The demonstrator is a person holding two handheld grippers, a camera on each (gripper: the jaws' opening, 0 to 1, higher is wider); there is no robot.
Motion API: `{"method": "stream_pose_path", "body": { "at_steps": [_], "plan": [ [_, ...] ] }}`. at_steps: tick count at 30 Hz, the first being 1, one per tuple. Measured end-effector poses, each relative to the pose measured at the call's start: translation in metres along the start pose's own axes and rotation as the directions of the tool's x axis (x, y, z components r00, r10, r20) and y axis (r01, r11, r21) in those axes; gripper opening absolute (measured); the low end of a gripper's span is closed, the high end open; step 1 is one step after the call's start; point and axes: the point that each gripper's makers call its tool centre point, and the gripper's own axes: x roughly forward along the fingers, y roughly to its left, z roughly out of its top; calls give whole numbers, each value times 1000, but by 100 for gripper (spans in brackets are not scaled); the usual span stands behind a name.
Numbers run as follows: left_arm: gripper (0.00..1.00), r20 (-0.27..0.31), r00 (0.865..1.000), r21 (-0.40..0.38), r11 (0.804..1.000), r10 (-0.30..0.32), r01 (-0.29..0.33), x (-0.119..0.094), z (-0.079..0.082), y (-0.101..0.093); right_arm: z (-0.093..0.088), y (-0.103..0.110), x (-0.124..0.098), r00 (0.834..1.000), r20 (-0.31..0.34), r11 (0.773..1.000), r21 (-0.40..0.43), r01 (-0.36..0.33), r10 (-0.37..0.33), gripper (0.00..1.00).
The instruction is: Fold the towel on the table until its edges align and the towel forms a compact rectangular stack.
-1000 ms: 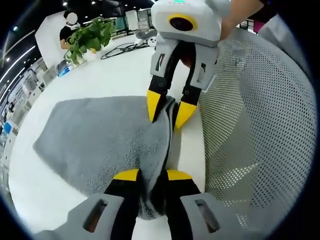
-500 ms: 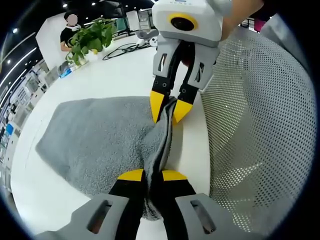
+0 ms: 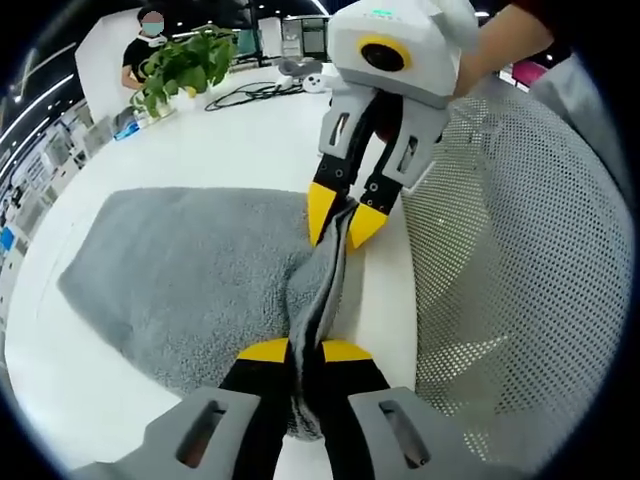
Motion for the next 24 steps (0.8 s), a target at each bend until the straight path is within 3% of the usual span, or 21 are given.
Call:
{"method": "stream_pose_path", "body": {
  "at_steps": [9, 24],
  "plan": [
    [9, -3, 999, -6, 999, 42, -42, -2, 0, -3, 1, 1, -1, 1000, -16, 1000, 9, 17, -17, 7],
    [9, -16, 1000, -20, 1000, 13, -13, -8, -6, -27, -1, 24, -7, 999, -28, 999, 39, -30, 31, 6]
  ]
}}
